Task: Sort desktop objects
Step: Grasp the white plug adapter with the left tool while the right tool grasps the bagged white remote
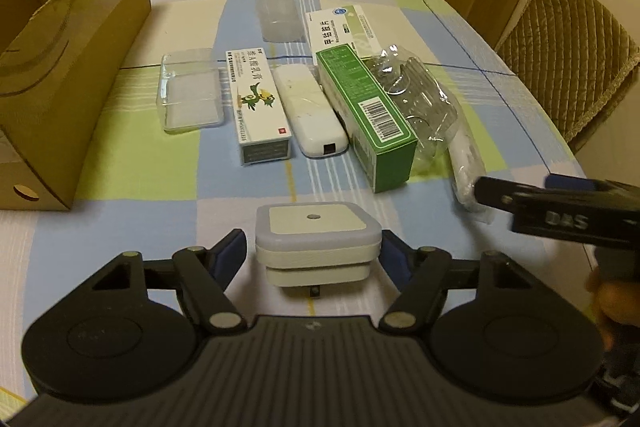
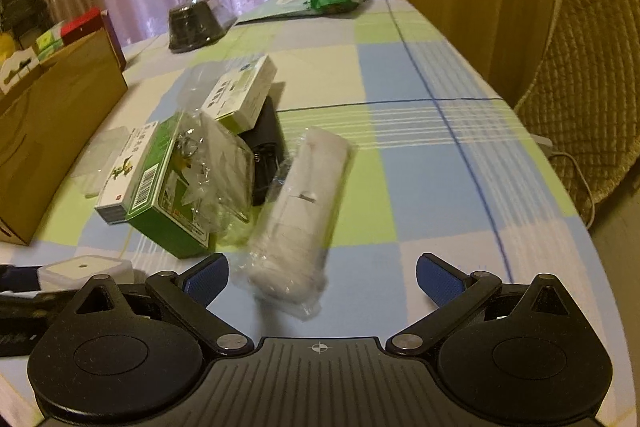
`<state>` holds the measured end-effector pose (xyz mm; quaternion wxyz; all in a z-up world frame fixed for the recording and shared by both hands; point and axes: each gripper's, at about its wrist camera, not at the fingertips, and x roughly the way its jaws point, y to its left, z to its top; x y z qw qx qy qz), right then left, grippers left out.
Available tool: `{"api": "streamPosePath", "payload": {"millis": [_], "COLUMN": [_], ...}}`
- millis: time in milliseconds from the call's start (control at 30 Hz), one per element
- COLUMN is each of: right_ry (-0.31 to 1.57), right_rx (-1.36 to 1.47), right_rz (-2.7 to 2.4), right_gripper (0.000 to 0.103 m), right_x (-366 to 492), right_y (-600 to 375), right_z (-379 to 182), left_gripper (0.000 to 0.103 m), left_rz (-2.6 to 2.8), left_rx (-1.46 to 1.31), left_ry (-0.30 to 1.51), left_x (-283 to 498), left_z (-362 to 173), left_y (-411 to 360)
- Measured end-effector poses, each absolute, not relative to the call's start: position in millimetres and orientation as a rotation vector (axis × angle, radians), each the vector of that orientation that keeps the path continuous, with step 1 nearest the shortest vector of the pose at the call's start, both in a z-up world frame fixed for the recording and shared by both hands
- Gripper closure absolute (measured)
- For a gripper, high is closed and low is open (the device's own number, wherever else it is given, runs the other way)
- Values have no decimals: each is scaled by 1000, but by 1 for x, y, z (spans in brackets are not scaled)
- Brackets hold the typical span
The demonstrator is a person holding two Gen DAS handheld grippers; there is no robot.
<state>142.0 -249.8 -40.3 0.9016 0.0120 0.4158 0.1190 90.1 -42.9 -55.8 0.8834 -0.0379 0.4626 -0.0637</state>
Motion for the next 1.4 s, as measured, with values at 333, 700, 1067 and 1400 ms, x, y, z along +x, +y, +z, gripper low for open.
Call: {"api": "streamPosePath", "payload": {"millis": [333, 700, 1067, 1400], "right_ry": [884, 915, 903, 901], "right_rx": [64, -85, -82, -37], "right_rz": [224, 233, 212, 206], "right_gripper": [30, 65, 30, 30], "right_x": [170, 157, 134, 140], "right_y": [-232, -235, -250, -254], "right_z": [-55, -54, -58, -56], "left_gripper": [27, 27, 31, 41], "left_rz": [-133, -152, -95, -130], "left_rx": [-101, -85, -89, -10], "left_ry": [944, 937, 937, 935], "left_x": [86, 80, 88, 88], "left_z": [-53, -54, -55, -59], "left_y": [-39, -41, -46, -50]}}
